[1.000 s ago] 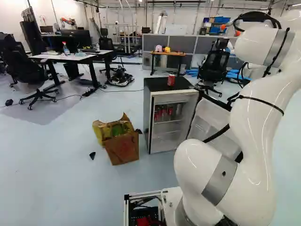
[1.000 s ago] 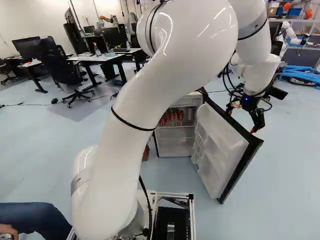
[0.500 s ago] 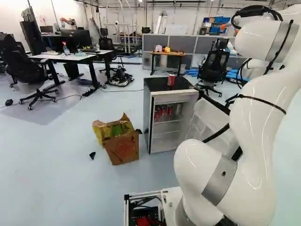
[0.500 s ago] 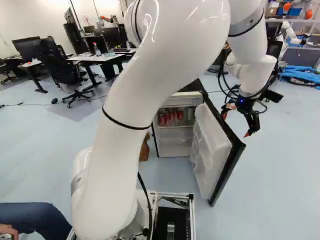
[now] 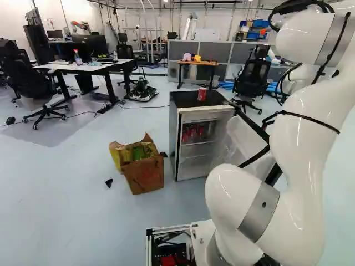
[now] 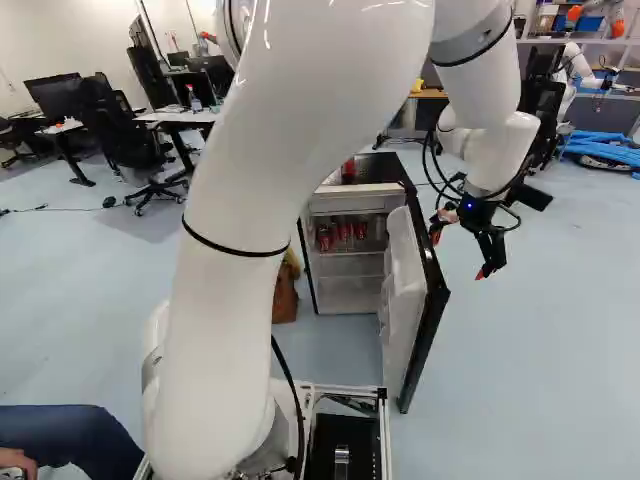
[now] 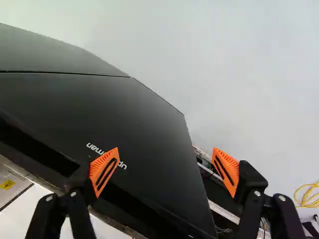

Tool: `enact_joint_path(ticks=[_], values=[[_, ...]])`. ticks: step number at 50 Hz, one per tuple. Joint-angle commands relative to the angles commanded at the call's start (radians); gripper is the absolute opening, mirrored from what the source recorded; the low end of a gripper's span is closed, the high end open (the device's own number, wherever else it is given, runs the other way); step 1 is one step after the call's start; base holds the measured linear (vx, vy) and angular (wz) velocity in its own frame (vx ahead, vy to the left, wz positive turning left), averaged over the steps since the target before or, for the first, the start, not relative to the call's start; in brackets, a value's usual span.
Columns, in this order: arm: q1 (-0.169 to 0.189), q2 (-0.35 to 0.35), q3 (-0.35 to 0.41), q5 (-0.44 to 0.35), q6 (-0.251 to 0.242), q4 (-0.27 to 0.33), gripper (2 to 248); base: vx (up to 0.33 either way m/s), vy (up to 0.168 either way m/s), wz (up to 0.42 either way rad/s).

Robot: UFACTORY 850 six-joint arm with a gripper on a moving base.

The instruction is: Grab a drink from the fridge

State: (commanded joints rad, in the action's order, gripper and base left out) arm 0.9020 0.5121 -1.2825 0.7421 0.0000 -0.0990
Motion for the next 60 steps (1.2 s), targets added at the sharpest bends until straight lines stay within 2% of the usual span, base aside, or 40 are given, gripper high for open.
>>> enact_joint_path(ticks=[38, 60], values=[[-0.042, -0.136, 0.200, -0.008, 0.000, 0.007, 247, 0.000, 0.000, 0.000], [-0.088, -0.208, 0.299, -0.041, 0.000, 0.039, 247, 0.000, 0.000, 0.000]])
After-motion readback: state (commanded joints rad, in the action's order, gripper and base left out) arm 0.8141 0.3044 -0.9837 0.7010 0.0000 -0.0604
